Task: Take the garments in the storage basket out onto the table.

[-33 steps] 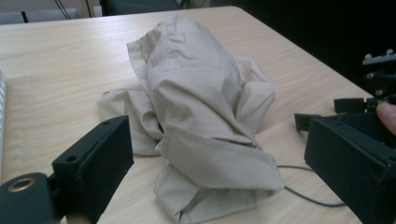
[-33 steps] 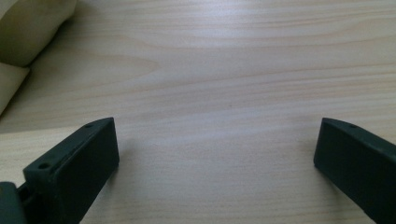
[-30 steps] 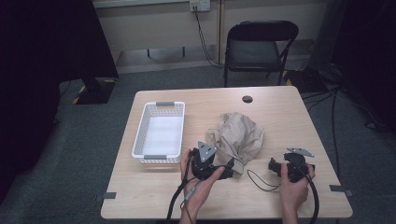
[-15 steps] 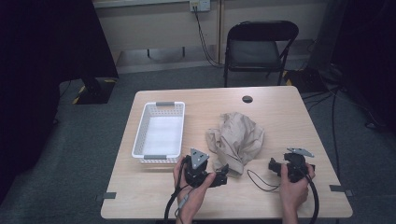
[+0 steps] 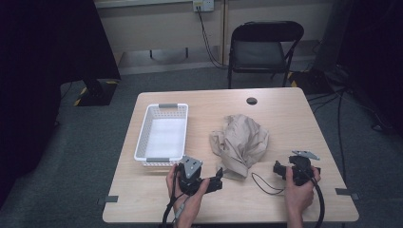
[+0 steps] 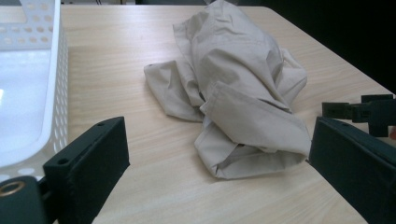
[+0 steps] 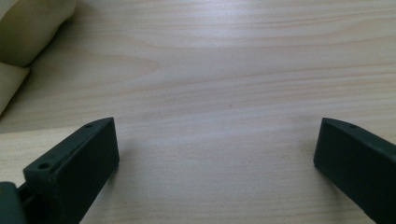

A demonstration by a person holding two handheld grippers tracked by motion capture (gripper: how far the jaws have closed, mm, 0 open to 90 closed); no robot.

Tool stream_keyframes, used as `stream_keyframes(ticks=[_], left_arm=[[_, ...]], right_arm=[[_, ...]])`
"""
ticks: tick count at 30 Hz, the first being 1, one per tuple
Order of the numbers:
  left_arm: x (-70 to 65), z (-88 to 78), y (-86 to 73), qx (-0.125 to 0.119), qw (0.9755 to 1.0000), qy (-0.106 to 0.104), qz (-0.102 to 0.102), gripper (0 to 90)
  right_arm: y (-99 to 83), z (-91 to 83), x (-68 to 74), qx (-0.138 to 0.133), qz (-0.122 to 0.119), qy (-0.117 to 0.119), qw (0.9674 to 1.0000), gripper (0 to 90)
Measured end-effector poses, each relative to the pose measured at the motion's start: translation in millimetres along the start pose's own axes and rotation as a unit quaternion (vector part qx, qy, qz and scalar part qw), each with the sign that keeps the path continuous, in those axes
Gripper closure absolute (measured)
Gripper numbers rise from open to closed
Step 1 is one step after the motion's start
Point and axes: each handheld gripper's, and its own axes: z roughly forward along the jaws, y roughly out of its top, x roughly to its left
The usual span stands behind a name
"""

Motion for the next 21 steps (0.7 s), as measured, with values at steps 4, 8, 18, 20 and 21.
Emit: stream_keyframes(ticks=[4, 8, 18, 20, 21], left_arm=[[6.0, -0.2, -3.9, 0.007, 0.9998, 0.016, -0.006, 5.0], [14.8, -1.3, -8.5, 0.007, 0.9994, 0.025, -0.024, 6.7], [38.1, 0.9, -19.8, 0.018, 0.9971, 0.062, -0.041, 8.0], [43.5, 2.1, -21.9, 0.022, 0.9962, 0.071, -0.046, 8.0], [45.9, 3.0, -22.9, 0.025, 0.9957, 0.077, -0.046, 8.0]], right_arm=[[0.0, 0.0, 0.0, 0.0, 0.0, 0.0, 1.0, 0.0], [0.0, 0.0, 0.0, 0.0, 0.0, 0.0, 1.0, 0.0], [0.0, 0.0, 0.0, 0.0, 0.0, 0.0, 1.0, 0.0], [0.0, 0.0, 0.0, 0.0, 0.0, 0.0, 1.0, 0.0], [0.0, 0.0, 0.0, 0.0, 0.0, 0.0, 1.0, 0.0]])
